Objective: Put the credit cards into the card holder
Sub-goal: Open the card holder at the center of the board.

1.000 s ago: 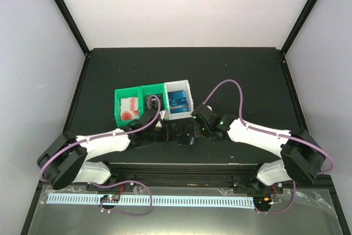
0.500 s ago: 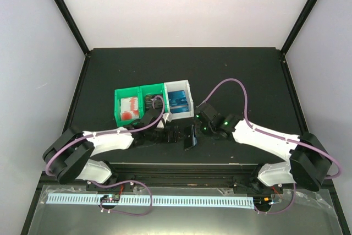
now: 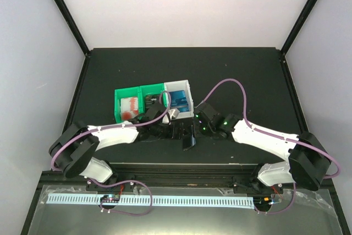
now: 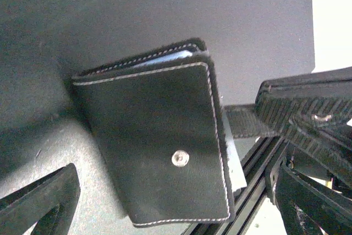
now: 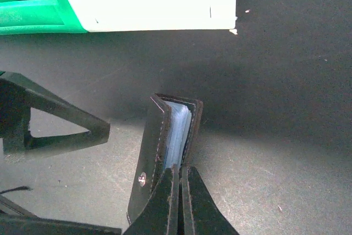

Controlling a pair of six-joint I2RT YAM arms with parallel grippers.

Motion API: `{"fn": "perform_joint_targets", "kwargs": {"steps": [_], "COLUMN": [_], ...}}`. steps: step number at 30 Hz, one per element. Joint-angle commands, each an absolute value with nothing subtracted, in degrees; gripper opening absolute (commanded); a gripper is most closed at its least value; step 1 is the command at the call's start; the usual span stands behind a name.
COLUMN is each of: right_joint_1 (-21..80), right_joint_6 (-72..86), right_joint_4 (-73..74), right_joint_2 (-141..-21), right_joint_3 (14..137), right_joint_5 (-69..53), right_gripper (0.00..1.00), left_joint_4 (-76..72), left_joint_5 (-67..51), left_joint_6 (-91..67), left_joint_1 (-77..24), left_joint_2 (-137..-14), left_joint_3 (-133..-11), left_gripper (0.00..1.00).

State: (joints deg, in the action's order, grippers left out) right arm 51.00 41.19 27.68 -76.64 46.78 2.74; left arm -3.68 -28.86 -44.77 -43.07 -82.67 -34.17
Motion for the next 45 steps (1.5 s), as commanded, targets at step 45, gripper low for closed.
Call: {"fn": "perform_joint_targets", "kwargs": {"steps": [45], "right_joint_1": [50.82], "right_joint_6": [41.42], "right_joint_4": [25.49], "right_joint_2": [-74.54], "right_joint_3": [45.27], "right_joint_5": [2.05], "right_gripper": [0.01], "left_joint_4": [6.36], "left_joint_5": [-25.78], "left_joint_6": [-41.32], "left_joint_1": [-46.62], "left_joint_2": [-90.79], "left_joint_3": [-44.38], "left_gripper": [0.99]}}
